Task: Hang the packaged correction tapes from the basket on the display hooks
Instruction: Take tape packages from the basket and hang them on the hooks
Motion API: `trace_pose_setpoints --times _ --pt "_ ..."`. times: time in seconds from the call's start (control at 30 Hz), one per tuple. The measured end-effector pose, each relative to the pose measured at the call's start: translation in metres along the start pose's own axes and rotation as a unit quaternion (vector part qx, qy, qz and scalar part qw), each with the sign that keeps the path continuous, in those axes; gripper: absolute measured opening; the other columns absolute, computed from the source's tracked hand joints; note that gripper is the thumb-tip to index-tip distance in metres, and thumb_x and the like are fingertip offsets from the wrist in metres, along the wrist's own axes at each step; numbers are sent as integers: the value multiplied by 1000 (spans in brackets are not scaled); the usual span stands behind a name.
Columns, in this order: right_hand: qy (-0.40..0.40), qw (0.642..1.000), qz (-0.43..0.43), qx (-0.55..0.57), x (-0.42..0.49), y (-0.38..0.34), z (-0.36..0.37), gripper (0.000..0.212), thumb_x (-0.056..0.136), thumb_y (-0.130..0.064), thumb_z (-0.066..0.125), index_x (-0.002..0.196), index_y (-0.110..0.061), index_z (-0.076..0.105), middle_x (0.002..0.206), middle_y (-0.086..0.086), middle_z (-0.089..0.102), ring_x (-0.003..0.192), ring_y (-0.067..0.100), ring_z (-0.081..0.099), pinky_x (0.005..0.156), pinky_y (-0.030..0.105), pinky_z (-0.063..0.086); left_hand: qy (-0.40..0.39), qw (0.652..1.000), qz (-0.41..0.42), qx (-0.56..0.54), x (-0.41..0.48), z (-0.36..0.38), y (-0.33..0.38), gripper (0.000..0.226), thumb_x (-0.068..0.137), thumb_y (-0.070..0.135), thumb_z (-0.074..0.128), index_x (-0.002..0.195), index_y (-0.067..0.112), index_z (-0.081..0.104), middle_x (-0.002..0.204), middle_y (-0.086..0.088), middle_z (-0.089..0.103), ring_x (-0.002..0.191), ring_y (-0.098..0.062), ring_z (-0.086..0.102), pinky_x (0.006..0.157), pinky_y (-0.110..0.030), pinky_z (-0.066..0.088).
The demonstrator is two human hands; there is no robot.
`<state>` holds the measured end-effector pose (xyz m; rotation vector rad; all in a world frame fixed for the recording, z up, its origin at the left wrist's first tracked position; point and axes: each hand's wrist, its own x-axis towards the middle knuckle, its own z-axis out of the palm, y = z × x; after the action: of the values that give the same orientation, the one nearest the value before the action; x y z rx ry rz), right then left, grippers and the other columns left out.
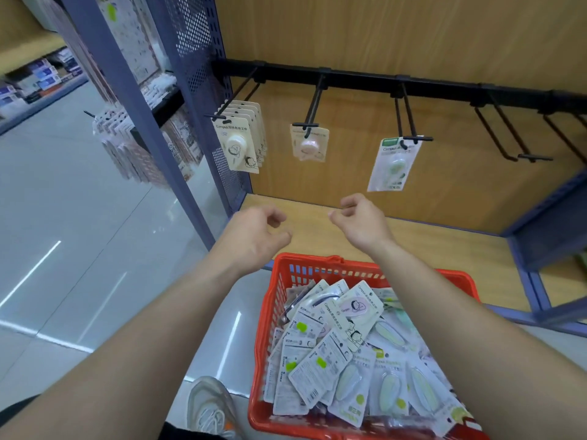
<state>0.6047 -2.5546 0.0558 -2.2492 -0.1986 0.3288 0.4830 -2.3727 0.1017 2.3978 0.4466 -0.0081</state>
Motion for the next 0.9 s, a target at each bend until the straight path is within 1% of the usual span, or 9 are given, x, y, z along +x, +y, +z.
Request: trace_pose_setpoints --times 0.17,0.27,0.33,0.4,0.53,0.63,0.73,0.83,0.9 --pt "-86 995 40 -35 -60 86 -12 30 92 -38 73 108 -15 66 96 -5 64 93 17 63 79 31 48 -100 992 9 82 -23 56 -9 35 92 36 68 124 22 63 120 4 68 96 -16 61 84 -28 50" --pt "-112 988 95 -41 -85 136 -15 30 93 -37 72 110 -13 65 97 -4 63 97 19 62 83 33 47 -167 976 6 138 -38 88 -23 41 92 40 68 128 20 60 125 0 65 107 -20 62 91 -35 52" --pt "-118 985 118 -43 -93 161 -14 34 94 -36 71 115 -11 64 107 1 64 106 22 62 89 34 48 -199 963 5 181 -44 105 -31 49 90 37 69 133 19 56 131 -4 62 116 -23 59 96 -37 49" --pt "-122 983 129 -40 -95 177 -10 40 95 -34 69 124 -9 61 120 6 63 113 24 61 96 37 48 -207 962 -11 176 -46 121 -36 55 88 37 72 137 20 54 132 -5 59 119 -24 56 99 -36 47" --pt "-86 990 110 -10 -84 189 1 41 95 -26 69 133 -13 59 135 7 60 113 21 58 91 31 45 -154 979 -27 133 -37 154 -41 61 84 37 76 139 20 55 137 -4 57 126 -24 54 105 -33 44" --pt "-93 989 115 -1 -69 195 14 58 95 -36 69 144 -12 49 144 7 51 129 26 54 104 37 43 -161 981 -33 108 -27 180 -42 65 84 35 78 142 19 53 141 -3 56 127 -24 55 106 -37 45" --pt "-99 985 135 34 -57 206 27 50 90 -44 73 130 -17 57 128 -1 65 116 22 64 101 43 49 -185 978 -37 90 -18 204 -44 58 83 33 80 134 18 58 130 -3 57 115 -22 59 99 -39 50" --pt "-99 981 151 75 -55 214 35 45 87 -45 77 120 -20 60 117 -11 67 104 11 63 95 34 49 -205 974 -34 86 -9 221 -53 49 79 34 82 124 22 65 118 -4 60 105 -23 63 92 -36 52" --pt "-101 980 149 83 -56 216 38 39 86 -41 79 116 -21 64 109 -12 68 100 11 64 88 31 48 -194 975 -17 108 -7 228 -57 42 80 36 81 118 23 70 108 -3 58 105 -25 59 91 -35 50"
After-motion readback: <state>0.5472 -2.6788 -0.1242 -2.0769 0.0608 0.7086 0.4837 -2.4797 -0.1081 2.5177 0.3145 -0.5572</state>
